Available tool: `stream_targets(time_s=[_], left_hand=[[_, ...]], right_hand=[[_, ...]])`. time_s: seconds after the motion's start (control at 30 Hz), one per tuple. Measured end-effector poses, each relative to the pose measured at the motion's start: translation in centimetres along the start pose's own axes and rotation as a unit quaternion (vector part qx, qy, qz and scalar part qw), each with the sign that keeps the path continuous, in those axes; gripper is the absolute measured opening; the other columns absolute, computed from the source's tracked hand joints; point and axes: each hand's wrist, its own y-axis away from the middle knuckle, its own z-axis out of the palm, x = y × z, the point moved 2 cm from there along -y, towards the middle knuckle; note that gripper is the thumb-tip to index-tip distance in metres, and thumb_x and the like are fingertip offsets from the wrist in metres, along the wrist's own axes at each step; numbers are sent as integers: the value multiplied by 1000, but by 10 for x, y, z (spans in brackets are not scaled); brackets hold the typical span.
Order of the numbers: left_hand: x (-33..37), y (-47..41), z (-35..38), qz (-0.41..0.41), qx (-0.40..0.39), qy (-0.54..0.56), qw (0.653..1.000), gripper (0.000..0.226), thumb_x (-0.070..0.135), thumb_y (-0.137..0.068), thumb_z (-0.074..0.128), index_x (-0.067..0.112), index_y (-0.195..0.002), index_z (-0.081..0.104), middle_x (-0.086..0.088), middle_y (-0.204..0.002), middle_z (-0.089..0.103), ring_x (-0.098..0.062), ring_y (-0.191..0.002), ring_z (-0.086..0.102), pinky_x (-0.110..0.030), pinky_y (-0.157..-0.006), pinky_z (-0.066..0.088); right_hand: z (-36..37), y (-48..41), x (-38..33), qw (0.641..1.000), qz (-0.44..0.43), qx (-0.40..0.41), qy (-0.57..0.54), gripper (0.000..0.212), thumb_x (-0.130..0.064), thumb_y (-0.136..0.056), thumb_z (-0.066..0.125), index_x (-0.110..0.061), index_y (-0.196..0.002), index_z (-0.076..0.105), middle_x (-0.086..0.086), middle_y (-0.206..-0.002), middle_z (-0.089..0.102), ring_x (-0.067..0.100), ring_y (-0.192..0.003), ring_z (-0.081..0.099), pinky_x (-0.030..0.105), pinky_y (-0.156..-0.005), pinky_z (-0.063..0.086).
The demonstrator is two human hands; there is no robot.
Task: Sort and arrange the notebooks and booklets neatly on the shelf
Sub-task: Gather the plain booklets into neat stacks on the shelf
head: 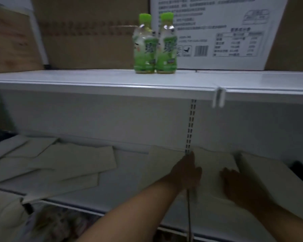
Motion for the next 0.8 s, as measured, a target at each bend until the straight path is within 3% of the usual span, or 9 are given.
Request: stream_targets(time_s=[0.07,0.1,0.17,0.23,0.33,0.47,0.57,0.67,0.8], left_hand=[[-25,17,-37,30,4,-94,995,62,35,-101,33,14,-153,5,-4,-160,6,-16,-147,8,-24,-116,7],[-41,26,-57,39,14,-140,989,61,35,-102,32,14,-152,3,-4,-160,3,-15,-147,3,-23,-116,5],[-80,45,-103,37,40,-217,975,60,34,-102,30,13,-152,3,-4,-161,2,-14,-148,-1,-23,-116,3],[-128,63,-148,-3,59,-266,962,59,35,-103,27,14,-152,4,-4,-161,2,-15,-148,-2,-25,-116,3],[-202,103,-205,-100,59,-333,936,60,39,-103,23,14,-153,2,-5,-161,-2,-19,-148,-4,-33,-119,4],[-284,157,-254,-200,64,-337,918,62,47,-101,22,17,-153,6,-5,-161,0,-22,-148,-2,-40,-120,8],[-325,191,-273,-224,72,-313,920,61,46,-100,25,17,-152,11,-6,-161,3,-23,-148,0,-43,-119,10],[-354,216,-283,-231,80,-283,928,59,45,-101,26,18,-152,14,-5,-160,6,-23,-148,2,-44,-119,10],[-384,227,-294,-226,96,-251,936,57,41,-101,28,18,-152,16,-4,-160,8,-22,-148,2,-40,-118,10]], right_hand=[[-16,-3,-5,996,4,-78,36,35,-24,-92,43,-17,-126,51,5,-125,57,22,-114,56,31,-88,44],[-27,-7,-12,995,7,-80,68,33,-27,-91,43,-19,-122,54,3,-125,58,19,-115,56,32,-94,43],[-55,-14,-41,993,6,4,115,32,-37,-92,40,-23,-114,60,-1,-122,61,18,-114,57,30,-99,42],[-77,-19,-93,996,-24,71,51,36,-40,-95,36,-22,-115,60,1,-122,61,20,-114,56,26,-93,42],[-93,-20,-199,989,-124,74,-24,38,-37,-96,37,-17,-124,52,6,-129,56,22,-118,51,26,-93,40],[-94,-13,-326,971,-224,0,-82,54,-35,-96,40,-17,-146,28,8,-155,21,22,-142,21,32,-114,23],[-84,-6,-393,956,-276,-52,-88,58,-35,-98,37,-22,-150,16,6,-159,-1,21,-147,3,33,-118,12],[-71,-4,-431,946,-302,-100,-61,57,-34,-99,34,-21,-151,12,7,-159,-7,23,-147,-2,36,-119,11],[-59,-22,-469,942,-314,-97,-64,58,-33,-99,35,-19,-150,14,8,-159,-4,24,-146,0,37,-118,13]])
